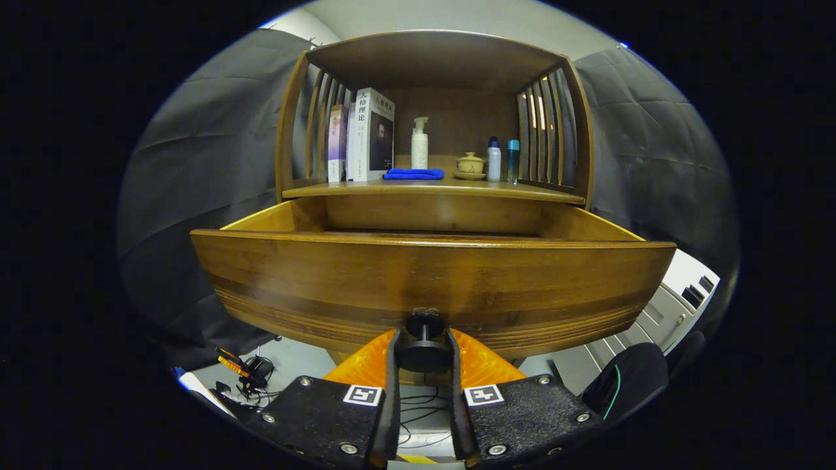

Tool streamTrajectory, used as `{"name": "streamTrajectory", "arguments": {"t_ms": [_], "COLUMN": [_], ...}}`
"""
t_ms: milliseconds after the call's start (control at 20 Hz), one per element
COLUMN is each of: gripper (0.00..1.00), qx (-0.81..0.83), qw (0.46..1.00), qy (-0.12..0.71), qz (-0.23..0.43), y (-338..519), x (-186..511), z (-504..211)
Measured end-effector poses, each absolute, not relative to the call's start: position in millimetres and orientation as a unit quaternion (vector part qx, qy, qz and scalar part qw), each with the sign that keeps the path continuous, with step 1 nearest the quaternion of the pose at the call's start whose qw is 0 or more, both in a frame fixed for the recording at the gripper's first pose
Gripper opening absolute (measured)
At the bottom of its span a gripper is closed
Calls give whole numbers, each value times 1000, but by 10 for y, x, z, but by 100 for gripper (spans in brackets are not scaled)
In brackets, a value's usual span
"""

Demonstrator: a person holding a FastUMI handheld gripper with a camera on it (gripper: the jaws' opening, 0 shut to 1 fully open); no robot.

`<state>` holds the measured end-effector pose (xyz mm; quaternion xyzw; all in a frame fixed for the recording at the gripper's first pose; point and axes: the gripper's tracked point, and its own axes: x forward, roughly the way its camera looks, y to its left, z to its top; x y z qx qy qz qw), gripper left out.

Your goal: Pull open the drawer, take out the items inside it, and place them on the countertop above the cabinet.

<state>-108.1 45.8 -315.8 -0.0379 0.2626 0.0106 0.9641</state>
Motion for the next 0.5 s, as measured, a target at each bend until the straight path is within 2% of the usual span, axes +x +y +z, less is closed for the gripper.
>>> {"name": "streamTrajectory", "arguments": {"t_ms": [350,400,450,500], "gripper": [33,35,42,53], "qx": [-27,-28,-24,-14], "qw": [962,962,962,963], "qy": [272,270,270,264], "qz": [15,20,34,48], "y": [510,516,556,612], "x": [-1239,-1250,-1266,-1281], "z": [-3155,-3149,-3132,-3085]}}
